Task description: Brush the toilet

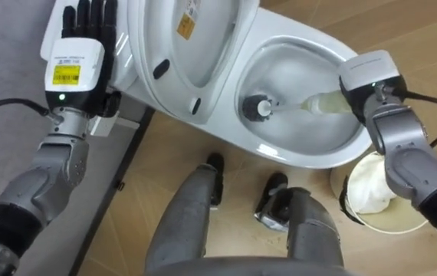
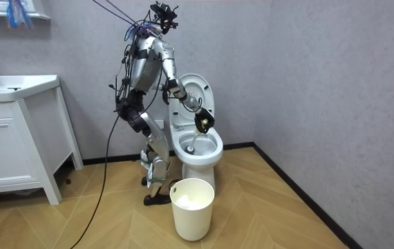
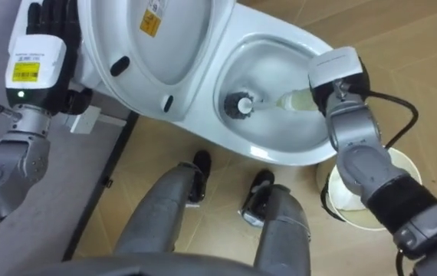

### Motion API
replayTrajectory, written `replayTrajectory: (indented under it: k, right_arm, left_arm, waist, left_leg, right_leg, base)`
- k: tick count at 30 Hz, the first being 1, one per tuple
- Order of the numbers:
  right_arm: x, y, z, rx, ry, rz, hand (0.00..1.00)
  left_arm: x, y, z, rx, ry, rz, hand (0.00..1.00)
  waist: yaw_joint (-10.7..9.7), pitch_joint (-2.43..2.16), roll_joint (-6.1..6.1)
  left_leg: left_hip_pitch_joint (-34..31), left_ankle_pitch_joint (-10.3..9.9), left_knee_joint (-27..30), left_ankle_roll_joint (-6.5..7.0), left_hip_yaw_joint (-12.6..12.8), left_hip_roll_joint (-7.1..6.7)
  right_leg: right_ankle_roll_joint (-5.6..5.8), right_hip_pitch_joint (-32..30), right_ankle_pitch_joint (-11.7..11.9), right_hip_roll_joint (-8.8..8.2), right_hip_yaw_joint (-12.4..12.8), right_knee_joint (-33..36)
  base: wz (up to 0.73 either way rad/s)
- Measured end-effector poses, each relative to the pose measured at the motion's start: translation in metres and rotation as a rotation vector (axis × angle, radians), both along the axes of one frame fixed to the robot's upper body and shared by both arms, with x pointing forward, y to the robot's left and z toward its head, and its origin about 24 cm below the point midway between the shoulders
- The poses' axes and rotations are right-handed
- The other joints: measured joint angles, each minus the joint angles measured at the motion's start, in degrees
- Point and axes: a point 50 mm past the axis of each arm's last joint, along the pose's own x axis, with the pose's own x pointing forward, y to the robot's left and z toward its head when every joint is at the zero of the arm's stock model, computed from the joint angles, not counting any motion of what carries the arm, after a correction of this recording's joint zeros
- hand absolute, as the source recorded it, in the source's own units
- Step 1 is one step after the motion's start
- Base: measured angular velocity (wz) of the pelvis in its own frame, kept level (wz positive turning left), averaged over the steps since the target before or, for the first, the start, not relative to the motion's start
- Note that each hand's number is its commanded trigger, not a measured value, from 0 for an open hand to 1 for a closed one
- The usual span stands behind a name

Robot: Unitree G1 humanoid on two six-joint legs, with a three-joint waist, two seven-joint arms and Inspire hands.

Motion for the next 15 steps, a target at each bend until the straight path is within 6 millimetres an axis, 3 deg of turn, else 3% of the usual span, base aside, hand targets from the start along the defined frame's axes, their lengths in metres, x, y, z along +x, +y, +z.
replayTrajectory:
  k: [2, 4, 6, 9, 15]
  right_arm:
    - [0.005, -0.005, -0.003, 0.007, -0.006, -0.018, 1.00]
    - [0.016, -0.009, -0.005, 0.057, 0.004, -0.048, 1.00]
    - [0.033, -0.017, 0.000, 0.128, -0.015, -0.077, 1.00]
    - [0.050, -0.021, 0.009, 0.204, -0.055, -0.091, 1.00]
    - [0.078, -0.031, 0.037, 0.226, -0.157, -0.069, 1.00]
  left_arm:
    - [0.000, 0.000, 0.000, 0.004, -0.002, -0.002, 0.00]
    - [0.001, 0.003, 0.003, 0.014, -0.020, -0.001, 0.00]
    - [0.002, 0.007, 0.008, 0.025, -0.059, -0.002, 0.00]
    - [0.004, 0.012, 0.019, 0.050, -0.127, -0.009, 0.00]
    - [0.009, 0.013, 0.026, 0.087, -0.155, -0.038, 0.00]
  waist:
    - [-0.32, 0.10, -0.35]
    - [-0.42, 0.49, -1.62]
    - [-0.61, 1.42, -3.72]
    - [-1.34, 2.03, -6.22]
    - [-1.68, 2.51, -7.59]
  left_leg:
    - [0.24, 0.01, -0.19, 0.01, 0.10, -0.29]
    - [0.33, 0.04, -0.33, 0.02, 0.75, -0.38]
    - [0.01, 0.05, -0.07, -0.01, 1.43, -0.36]
    - [-1.38, 0.14, 0.70, -0.17, 1.50, -0.32]
    - [-1.47, 1.37, -0.60, 0.13, 1.53, -1.22]
  right_leg:
    - [0.06, 0.00, -0.25, -0.43, 0.03, 0.44]
    - [0.12, -0.68, -0.49, -0.64, 0.83, 1.26]
    - [-0.11, -1.70, -0.69, -0.88, 1.44, 2.43]
    - [-0.47, -3.16, -1.09, -1.20, 1.42, 3.70]
    - [-0.29, -3.88, -0.77, -2.00, 1.67, 3.80]
  base:
    - [0.02]
    - [-0.05]
    - [-0.10]
    - [0.05]
    - [0.05]
